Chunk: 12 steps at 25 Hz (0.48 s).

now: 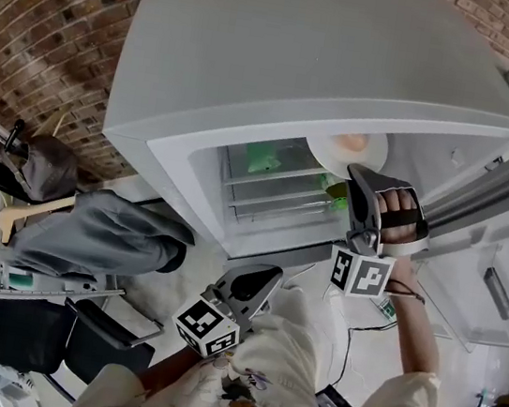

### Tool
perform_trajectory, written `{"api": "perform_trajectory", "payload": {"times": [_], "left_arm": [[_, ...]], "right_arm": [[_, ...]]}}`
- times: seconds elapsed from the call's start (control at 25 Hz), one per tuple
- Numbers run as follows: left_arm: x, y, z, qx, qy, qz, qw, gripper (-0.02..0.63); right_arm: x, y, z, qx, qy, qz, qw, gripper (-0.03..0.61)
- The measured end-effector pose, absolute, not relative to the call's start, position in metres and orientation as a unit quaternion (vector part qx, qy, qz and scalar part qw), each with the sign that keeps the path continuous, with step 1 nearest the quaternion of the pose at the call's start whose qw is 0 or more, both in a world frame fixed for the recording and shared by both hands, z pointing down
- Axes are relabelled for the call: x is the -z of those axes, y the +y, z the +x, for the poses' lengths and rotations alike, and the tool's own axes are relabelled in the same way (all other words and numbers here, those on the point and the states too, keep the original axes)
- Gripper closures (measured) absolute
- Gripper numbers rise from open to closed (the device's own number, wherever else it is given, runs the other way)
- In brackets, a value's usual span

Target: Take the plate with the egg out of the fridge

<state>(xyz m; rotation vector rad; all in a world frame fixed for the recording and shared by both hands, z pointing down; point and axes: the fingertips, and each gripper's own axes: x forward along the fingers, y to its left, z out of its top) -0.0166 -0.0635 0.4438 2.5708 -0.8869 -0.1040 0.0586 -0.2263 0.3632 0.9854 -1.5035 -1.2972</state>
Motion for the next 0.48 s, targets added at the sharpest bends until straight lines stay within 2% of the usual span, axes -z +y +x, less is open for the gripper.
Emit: {"api": "perform_trajectory", "payload": {"times": [0.48], "left_arm": [[-0.445, -0.068, -0.022, 0.039, -0.324, 0.922, 0.209, 0.606]], "right_arm": [[-0.365, -0.207, 0.052, 0.533, -0.611, 0.391, 0.436, 0.561]]}}
